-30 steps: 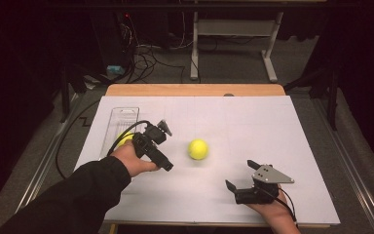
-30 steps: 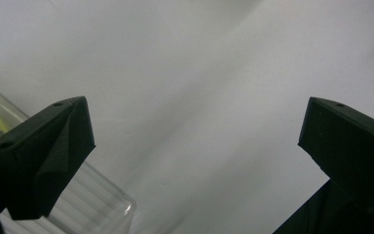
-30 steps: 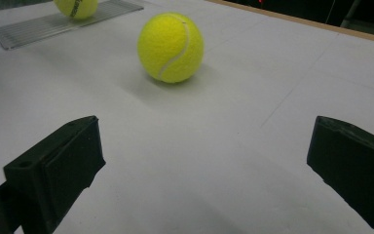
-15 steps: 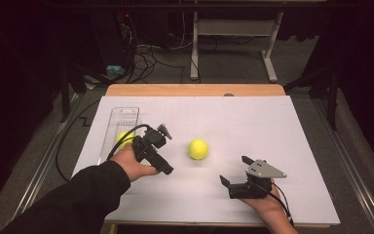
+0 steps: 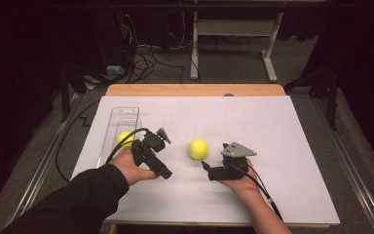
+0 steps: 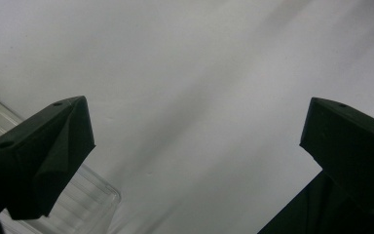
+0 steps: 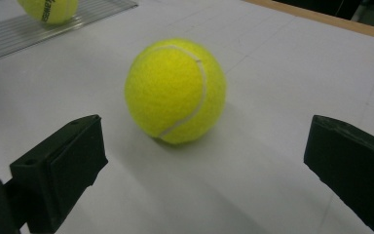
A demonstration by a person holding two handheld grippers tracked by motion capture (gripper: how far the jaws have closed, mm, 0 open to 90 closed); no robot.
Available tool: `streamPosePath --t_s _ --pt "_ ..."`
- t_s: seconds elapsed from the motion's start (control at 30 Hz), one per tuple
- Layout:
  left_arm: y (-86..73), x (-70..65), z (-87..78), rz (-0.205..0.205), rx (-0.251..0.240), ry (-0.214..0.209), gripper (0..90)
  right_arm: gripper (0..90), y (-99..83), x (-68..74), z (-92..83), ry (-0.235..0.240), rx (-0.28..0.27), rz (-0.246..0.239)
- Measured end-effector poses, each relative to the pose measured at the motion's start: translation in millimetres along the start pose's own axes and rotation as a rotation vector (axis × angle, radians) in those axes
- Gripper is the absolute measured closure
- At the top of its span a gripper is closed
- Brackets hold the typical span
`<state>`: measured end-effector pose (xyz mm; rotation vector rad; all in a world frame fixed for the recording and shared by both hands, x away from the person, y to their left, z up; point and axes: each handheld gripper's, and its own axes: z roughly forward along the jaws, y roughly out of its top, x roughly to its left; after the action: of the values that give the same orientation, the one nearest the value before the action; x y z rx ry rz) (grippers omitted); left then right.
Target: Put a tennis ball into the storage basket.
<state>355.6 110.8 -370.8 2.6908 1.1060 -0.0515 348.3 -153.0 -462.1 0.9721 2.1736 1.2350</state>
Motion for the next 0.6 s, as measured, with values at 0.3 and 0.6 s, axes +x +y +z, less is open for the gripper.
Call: streamPosePath --t_s 0.3,0.6 --pt "1.4 -2.1 2.6 0.013 0.006 -0.011 0.0 7.6 18.4 5.0 36.3 0.011 0.062 0.011" --pt "1.6 -1.2 2.7 0.013 0.001 -0.017 0.4 16.5 21.4 8.1 56.3 0.037 0.149 0.014"
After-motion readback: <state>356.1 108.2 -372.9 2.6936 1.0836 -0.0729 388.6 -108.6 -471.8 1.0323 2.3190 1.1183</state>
